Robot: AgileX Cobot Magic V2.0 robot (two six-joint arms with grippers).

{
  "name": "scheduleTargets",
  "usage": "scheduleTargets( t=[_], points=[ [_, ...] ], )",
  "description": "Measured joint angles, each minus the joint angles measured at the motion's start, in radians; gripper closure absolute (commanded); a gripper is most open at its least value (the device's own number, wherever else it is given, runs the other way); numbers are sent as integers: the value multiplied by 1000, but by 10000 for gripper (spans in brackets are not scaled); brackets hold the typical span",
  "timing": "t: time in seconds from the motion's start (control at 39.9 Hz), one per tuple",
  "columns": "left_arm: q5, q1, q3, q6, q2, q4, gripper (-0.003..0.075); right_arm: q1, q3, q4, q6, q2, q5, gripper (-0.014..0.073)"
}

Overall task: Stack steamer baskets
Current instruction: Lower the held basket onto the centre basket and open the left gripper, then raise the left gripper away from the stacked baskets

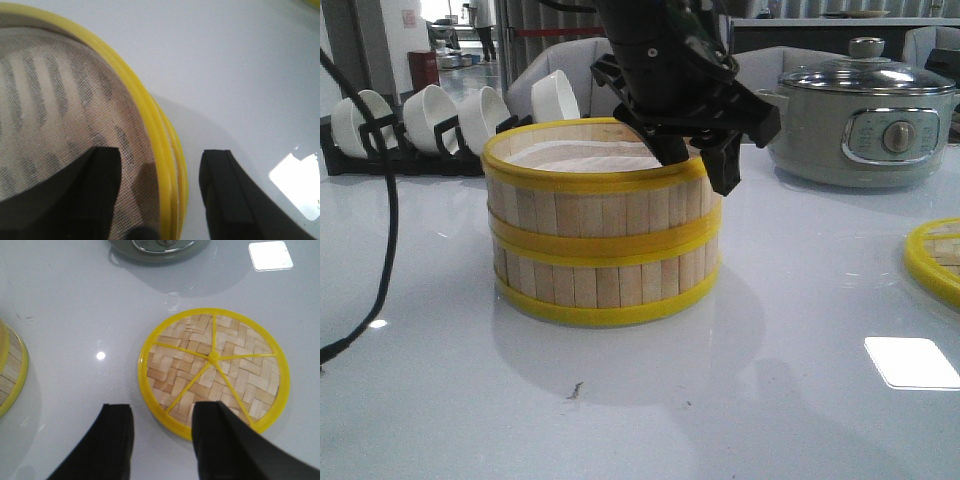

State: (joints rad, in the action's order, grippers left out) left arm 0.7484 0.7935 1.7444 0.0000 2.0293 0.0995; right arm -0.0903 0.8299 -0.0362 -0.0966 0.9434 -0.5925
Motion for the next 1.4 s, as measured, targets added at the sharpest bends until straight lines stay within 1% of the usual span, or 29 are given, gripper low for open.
scheduleTargets(
  t=[0.28, 0.45, 0.53, 0.58, 0.68, 0.73, 0.78, 0.8, 0.85, 0.98, 1.2, 1.3, 1.4],
  points=[
    [8, 0, 46, 0, 0, -16, 275, 0, 0, 0, 0, 0, 0, 204],
    [36, 0, 112, -14, 0, -18, 276, 0, 0, 0, 0, 0, 0, 204],
    [58, 0, 148, -29, 0, -18, 288, 0, 0, 0, 0, 0, 0, 204],
    [74, -2, 180, -34, 0, -18, 328, 0, 0, 0, 0, 0, 0, 204],
    [106, -11, 235, -36, 0, -16, 460, 0, 0, 0, 0, 0, 0, 204],
    [109, -25, 253, -38, -5, -16, 570, 0, 0, 0, 0, 0, 0, 204],
    [112, -43, 261, -39, -16, -16, 647, 0, 0, 0, 0, 0, 0, 204],
    [112, -53, 262, -40, -22, -16, 638, 0, 0, 0, 0, 0, 0, 204],
    [115, -81, 263, -40, -43, -18, 624, 0, 0, 0, 0, 0, 0, 204],
    [125, -177, 266, -55, -114, -18, 631, 0, 0, 0, 0, 0, 0, 209],
    [168, -419, 269, -66, -253, -20, 631, 0, 0, 0, 0, 0, 0, 223],
    [181, -520, 232, -68, -320, -20, 631, 0, 0, 0, 0, 0, 2, 223],
    [171, -600, 137, -70, -408, -23, 631, 0, 0, 0, 0, 0, 2, 223]
  ],
)
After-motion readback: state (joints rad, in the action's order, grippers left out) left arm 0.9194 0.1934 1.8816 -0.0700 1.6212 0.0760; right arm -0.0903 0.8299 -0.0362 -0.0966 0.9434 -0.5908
